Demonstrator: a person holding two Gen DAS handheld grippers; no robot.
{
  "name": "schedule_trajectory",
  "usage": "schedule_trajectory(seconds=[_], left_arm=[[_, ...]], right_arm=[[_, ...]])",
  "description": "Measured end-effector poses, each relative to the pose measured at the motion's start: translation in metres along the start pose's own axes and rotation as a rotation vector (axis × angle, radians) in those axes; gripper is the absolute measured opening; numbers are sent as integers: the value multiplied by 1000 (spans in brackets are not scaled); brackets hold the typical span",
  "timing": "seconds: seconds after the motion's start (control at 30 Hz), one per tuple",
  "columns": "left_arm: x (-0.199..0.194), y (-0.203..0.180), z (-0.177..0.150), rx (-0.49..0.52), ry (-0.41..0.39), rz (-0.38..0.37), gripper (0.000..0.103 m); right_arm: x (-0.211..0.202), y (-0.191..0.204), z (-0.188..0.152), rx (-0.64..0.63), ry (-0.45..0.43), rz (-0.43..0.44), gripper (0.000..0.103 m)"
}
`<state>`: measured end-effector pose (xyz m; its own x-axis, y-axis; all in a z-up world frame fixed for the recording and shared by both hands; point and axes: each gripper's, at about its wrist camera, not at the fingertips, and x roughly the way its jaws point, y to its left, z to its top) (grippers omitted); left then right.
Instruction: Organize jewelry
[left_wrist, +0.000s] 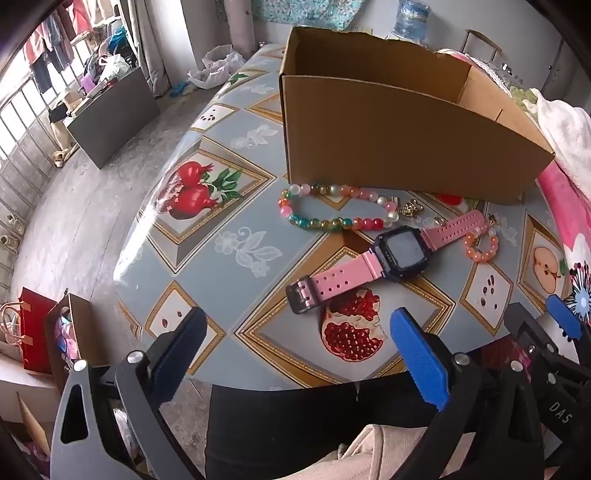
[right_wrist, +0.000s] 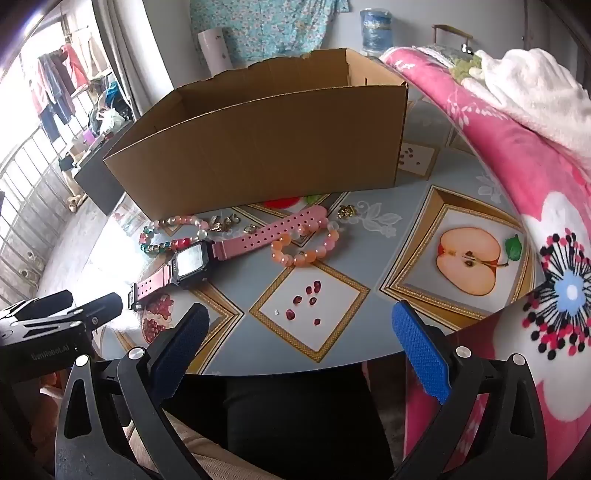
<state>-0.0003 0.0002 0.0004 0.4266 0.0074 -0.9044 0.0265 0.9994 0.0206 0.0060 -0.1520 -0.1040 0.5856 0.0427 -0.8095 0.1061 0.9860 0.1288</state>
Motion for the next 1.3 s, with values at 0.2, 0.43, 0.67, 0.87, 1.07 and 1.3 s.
schedule_trajectory(seconds=[0.2,0.43,0.67,0.87,1.07,1.3], left_arm=[[5,1,-2,-1,11,2,98],[3,-4,-5,-1,11,6,98],[5,-1,-2,-1,18,3,98],[4,1,-3,2,17,1,98],[4,1,-2,3,18,2,98],[4,0,-2,4,19,4,98]], right_arm=[[0,0,0,0,-2,1,95],[2,1,3,-4,-3,6,95],[1,4,1,-5,0,11,95],[2,-2,2,-1,6,16,95],[3,-2,2,1,5,17,95],[3,-2,1,3,6,18,95]])
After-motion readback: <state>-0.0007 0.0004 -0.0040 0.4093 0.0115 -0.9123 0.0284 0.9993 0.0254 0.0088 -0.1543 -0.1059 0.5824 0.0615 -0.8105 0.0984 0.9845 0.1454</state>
